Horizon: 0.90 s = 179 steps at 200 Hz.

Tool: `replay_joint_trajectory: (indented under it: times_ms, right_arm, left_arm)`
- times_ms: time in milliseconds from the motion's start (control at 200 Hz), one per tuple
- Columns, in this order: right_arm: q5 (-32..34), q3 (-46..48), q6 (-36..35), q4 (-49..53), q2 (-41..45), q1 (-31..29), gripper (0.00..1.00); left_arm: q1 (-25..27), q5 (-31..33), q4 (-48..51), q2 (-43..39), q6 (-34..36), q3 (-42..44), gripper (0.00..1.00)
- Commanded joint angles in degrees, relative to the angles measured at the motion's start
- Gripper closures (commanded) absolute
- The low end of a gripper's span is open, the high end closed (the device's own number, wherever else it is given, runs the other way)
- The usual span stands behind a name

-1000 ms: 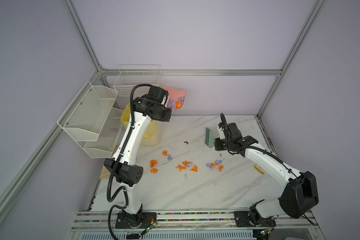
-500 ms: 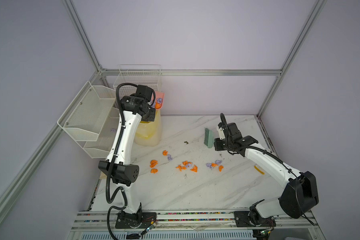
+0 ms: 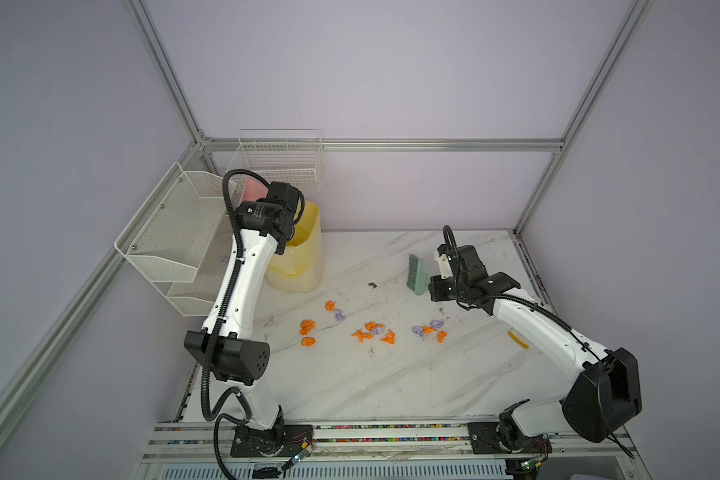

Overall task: Sweep away the paper scraps from the table
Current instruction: 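Carry the dustpan over the yellow bin and tip it with the left gripper, then bring the empty dustpan back down to the table with the left gripper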

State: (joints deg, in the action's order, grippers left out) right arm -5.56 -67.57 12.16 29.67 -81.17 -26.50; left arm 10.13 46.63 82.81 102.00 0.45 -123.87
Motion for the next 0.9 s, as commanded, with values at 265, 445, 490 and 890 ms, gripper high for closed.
replay_joint_trajectory:
  times_ms: [265, 445, 490, 890]
  right_arm:
    - [-0.76, 1.66, -0.91, -1.90, 1.75, 0.29, 1.00]
    - [-0.51, 1.52, -1.13, -1.90, 1.81, 0.24, 1.00]
    - [-0.65, 1.55, -1.18, -2.07, 1.80, 0.24, 1.00]
    - [-1.47, 1.58, -1.24, -2.44, 1.20, 0.31, 1.00]
  left_arm:
    - [2.41, 30.79, -15.52, 2.26, 14.50, 5.55, 1.00]
    - [2.53, 34.08, -22.67, 2.13, 21.05, 10.76, 1.00]
    - [2.53, 34.68, -22.93, 2.36, 21.39, 10.84, 1.00]
    - [2.75, 34.95, -27.42, 1.33, 24.78, 12.99, 1.00]
